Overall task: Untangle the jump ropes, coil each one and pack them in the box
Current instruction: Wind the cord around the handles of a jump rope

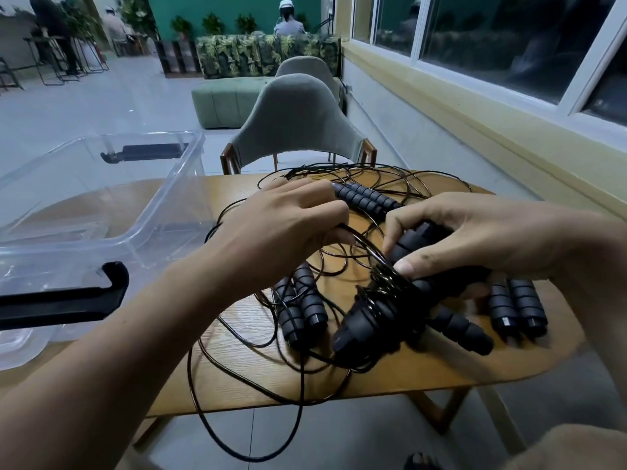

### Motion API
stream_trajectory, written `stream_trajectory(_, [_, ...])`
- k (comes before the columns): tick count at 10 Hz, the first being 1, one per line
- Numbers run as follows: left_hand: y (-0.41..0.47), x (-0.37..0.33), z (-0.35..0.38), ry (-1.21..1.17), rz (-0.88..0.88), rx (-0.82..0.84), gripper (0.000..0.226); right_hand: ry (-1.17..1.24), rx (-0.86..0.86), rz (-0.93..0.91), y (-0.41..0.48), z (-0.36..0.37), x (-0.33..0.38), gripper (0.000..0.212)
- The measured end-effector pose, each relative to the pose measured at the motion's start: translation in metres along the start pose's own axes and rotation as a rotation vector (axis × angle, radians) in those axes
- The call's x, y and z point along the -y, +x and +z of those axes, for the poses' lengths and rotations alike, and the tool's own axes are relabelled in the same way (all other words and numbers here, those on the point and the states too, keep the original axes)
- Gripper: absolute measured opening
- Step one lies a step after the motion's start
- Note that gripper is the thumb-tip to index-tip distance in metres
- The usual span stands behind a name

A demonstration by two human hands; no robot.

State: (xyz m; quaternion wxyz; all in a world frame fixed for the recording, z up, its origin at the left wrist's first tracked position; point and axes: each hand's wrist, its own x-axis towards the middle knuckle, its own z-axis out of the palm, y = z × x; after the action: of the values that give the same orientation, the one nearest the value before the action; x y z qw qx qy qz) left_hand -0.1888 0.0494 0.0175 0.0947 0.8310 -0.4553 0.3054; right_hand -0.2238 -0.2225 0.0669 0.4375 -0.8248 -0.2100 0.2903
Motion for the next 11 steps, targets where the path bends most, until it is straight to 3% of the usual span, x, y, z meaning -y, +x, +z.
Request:
stream_trajectory(2, [0.002, 0.001, -0.001, -0.040, -0.061, -0.010, 0.038, 0.251, 0.042, -0.113, 0.001, -0.001, -0.003, 0.050])
stream_trajectory(5, [0.005, 0.012, 0.014, -0.119, -0.025, 0.038, 0.021, 0.535, 0.071, -0.354, 0.016, 0.017, -0.005, 0.050])
stream_trajectory(6, [-0.033, 0.044, 0.048, -0.087, -0.191, 0.160, 0.038, 0.641, 0.053, -0.435, 0.020, 0.025, -0.001, 0.047])
stream_trajectory(7, [-0.064, 0.056, 0.082, -0.186, -0.503, 0.196, 0.054, 0.681, -0.083, -0.486, 0.022, 0.032, 0.004, 0.041])
stream_trajectory(8, [-0.023, 0.003, 0.035, -0.168, -0.366, 0.047, 0.025, 0.693, -0.229, -0.540, 0.026, 0.040, 0.008, 0.035])
stream_trajectory(11, [0.004, -0.036, -0.003, -0.859, -0.587, 0.006, 0.035, 0.689, -0.584, -0.638, 0.029, 0.056, 0.026, 0.036])
